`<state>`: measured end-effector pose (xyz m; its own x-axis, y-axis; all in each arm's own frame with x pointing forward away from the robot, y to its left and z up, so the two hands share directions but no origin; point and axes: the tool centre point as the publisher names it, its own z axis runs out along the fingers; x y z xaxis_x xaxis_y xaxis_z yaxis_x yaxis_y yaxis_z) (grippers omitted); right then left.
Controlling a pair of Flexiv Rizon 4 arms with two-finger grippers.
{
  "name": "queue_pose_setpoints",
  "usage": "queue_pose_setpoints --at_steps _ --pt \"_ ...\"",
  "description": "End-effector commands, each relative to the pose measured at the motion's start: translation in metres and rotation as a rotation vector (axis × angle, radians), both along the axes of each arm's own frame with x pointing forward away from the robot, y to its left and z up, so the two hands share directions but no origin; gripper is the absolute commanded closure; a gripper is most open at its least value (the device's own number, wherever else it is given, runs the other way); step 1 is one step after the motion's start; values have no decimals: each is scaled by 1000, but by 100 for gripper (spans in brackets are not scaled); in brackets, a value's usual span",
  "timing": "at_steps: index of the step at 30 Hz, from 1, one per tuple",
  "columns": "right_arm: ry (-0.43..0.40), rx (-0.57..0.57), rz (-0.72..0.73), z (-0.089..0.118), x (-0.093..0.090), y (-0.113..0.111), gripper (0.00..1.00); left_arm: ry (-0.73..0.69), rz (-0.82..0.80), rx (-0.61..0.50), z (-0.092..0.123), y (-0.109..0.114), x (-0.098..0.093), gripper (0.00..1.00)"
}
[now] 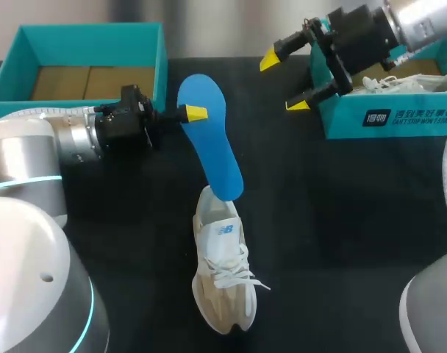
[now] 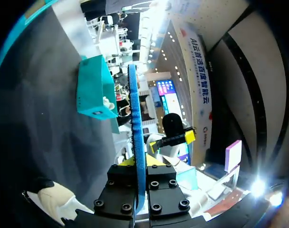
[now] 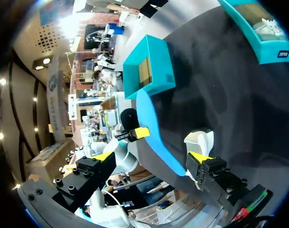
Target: Take the shoe out of the shoebox, open the shoe tongue, remove and reinsert the insole, then place the shoe into the shoebox
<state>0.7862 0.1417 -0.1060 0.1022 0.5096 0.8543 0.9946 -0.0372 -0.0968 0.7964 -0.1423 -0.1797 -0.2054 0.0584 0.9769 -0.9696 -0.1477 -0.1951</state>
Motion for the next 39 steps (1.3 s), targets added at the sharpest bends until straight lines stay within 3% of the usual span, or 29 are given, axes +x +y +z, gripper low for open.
queue_pose_setpoints --at_steps 1,9,17,23,27,39 --pt "-8 229 -22 -7 -2 0 0 -157 42 -17 10 12 -5 100" --pt "-22 281 -10 -11 0 0 0 -596 172 -37 43 19 -1 100" --pt "-26 308 -3 -11 3 4 0 -1000 190 -102 77 21 9 100" --pt "-24 329 3 -13 7 13 0 -1375 166 -114 90 25 7 100" --pt "-25 359 -19 -15 8 16 0 -1726 224 -112 92 29 11 100" --pt "-21 380 -30 -16 7 17 0 -1726 224 -112 92 29 11 100"
